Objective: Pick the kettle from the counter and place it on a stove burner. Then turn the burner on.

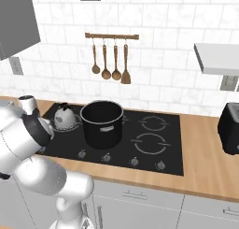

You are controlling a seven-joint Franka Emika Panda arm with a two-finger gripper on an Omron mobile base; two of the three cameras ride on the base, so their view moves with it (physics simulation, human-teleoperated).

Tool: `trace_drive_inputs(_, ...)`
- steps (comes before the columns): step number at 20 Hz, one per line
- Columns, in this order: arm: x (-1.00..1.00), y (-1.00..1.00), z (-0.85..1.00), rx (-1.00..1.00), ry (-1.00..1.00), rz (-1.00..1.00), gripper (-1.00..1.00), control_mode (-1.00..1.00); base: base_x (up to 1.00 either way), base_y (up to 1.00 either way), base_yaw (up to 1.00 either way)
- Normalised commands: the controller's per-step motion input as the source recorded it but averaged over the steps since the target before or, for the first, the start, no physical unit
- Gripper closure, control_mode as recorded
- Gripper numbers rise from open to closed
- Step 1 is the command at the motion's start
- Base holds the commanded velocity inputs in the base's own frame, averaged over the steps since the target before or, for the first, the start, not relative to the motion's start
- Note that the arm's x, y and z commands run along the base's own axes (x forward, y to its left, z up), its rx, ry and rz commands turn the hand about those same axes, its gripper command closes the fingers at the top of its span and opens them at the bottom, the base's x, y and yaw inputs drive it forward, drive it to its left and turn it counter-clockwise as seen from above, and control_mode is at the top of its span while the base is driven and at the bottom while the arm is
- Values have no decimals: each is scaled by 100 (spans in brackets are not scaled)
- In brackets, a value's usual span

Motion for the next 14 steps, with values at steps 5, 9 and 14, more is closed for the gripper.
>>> trace_drive_inputs(5,25,-16,-9,0,0,-10,-100,-100,0,0,0)
trace_drive_inputs(9,0,1,-15,0,0,0,-100,-100,0,0,0)
trace_drive_inputs(14,-3,1,-33,0,0,0,-100,-100,0,0,0)
